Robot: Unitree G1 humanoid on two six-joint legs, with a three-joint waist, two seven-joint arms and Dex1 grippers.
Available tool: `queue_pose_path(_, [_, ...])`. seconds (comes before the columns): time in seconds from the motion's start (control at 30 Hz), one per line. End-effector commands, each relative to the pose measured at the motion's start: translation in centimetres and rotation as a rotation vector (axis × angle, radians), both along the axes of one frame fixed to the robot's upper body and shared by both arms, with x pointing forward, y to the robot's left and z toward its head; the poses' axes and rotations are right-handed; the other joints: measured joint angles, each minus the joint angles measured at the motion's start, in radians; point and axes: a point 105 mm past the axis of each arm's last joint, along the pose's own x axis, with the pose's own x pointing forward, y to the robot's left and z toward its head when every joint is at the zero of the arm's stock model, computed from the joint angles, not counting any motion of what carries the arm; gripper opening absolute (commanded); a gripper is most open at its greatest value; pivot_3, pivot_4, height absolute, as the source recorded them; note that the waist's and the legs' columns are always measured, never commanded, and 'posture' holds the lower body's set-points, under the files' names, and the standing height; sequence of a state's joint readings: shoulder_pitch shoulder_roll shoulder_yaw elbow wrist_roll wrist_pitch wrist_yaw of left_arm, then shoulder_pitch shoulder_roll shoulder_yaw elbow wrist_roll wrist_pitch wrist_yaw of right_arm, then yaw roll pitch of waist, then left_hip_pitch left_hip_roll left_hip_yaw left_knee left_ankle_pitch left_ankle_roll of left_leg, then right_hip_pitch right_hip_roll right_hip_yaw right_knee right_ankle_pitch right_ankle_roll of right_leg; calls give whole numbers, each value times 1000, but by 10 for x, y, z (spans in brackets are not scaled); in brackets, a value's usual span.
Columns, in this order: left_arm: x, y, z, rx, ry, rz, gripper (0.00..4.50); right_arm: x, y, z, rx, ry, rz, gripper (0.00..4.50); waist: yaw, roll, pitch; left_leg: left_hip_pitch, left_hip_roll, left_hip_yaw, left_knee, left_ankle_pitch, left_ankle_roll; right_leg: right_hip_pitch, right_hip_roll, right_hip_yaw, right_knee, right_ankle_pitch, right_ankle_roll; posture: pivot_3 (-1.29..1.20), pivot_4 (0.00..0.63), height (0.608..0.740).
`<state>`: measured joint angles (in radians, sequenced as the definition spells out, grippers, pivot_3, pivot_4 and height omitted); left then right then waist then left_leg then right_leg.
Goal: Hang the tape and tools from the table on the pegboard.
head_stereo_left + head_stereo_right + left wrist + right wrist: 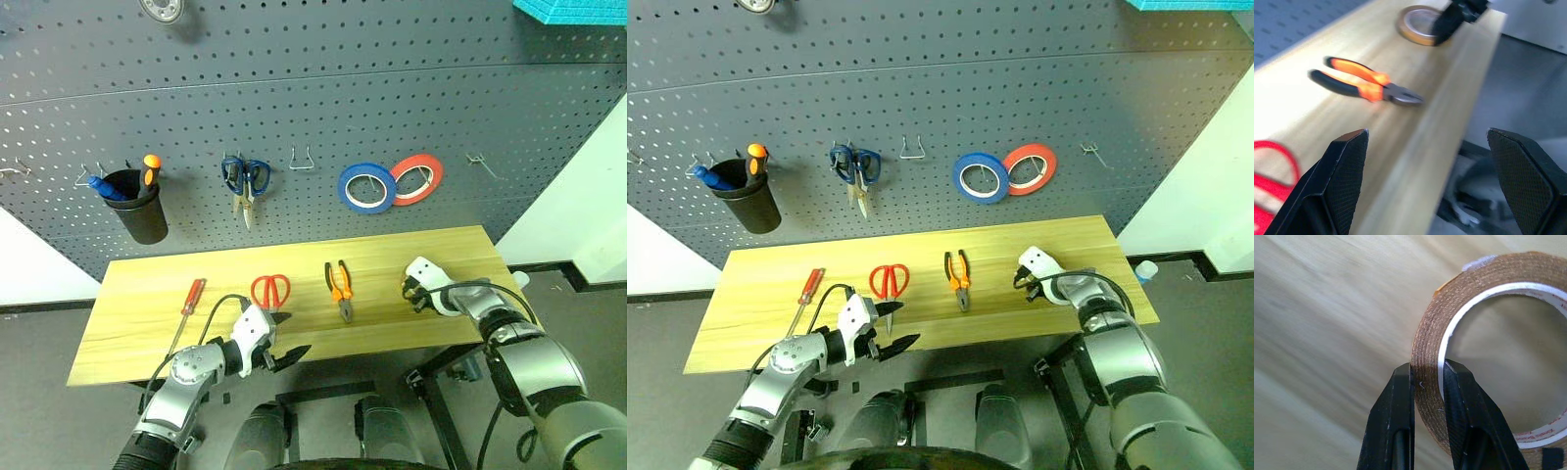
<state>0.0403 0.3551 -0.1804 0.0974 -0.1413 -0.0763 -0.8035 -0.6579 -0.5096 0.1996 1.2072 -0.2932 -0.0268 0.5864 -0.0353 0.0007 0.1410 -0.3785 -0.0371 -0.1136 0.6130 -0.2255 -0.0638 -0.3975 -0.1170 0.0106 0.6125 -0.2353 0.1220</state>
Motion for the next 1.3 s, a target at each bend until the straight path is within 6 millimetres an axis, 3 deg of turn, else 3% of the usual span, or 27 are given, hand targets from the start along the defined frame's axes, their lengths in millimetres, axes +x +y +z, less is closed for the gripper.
queue_pose_path(0.03, [21, 1, 34, -81, -182, 72, 4034, 0, -18, 24, -141, -236, 85, 470, 7, 0, 0, -2, 0, 0, 0, 0, 0, -1, 0, 0, 0, 0, 0, -54, 108, 740])
queue_pose_path(0.17, [27, -13, 47, -141, -250, 46, 4034, -19, -31, 46, -367, -472, 204, 470, 13, 1, -1, -11, -1, 1, 0, 0, 0, -10, -1, 1, 0, 0, 1, -93, 103, 740])
queue_pose_path(0.33, [36, -32, 62, -241, -340, 6, 4034, -22, -42, 96, -628, -786, 255, 470, -13, 1, 0, -10, -1, 5, 4, 0, 0, -10, 0, 3, 0, 0, 1, -143, 89, 740])
queue_pose_path(0.47, [44, -39, 71, -291, -401, 7, 4034, -7, -43, 138, -712, -945, 272, 470, -24, 0, 0, -11, 0, 6, 12, 0, 0, -7, 0, 3, 0, 0, 1, -154, 73, 740])
queue_pose_path(0.63, [46, -41, 72, -299, -421, 0, 4034, 17, -47, 167, -728, -996, 269, 470, -36, 0, -1, -12, -1, 6, 16, -2, 4, -5, 0, 3, 0, 1, 2, -146, 68, 740])
queue_pose_path(0.83, [43, -38, 68, -299, -411, 9, 4034, 47, -38, 177, -627, -947, 296, 470, -36, 0, -1, -12, -1, 5, 14, -3, 5, -5, 1, 4, 0, 6, -1, -119, 68, 740])
queue_pose_path(1.07, [41, -31, 66, -289, -412, 40, 4034, 62, -37, 165, -535, -805, 274, 470, -34, 0, -1, -11, -1, 4, 14, -2, 5, -4, 1, 5, 0, 6, -1, -89, 67, 740])
queue_pose_path(1.3, [39, -24, 63, -272, -409, 67, 4034, 65, -33, 169, -476, -797, 265, 2733, -35, 0, -1, -10, -2, 5, 15, -2, 5, -4, 1, 5, 1, 6, -1, -73, 71, 740])
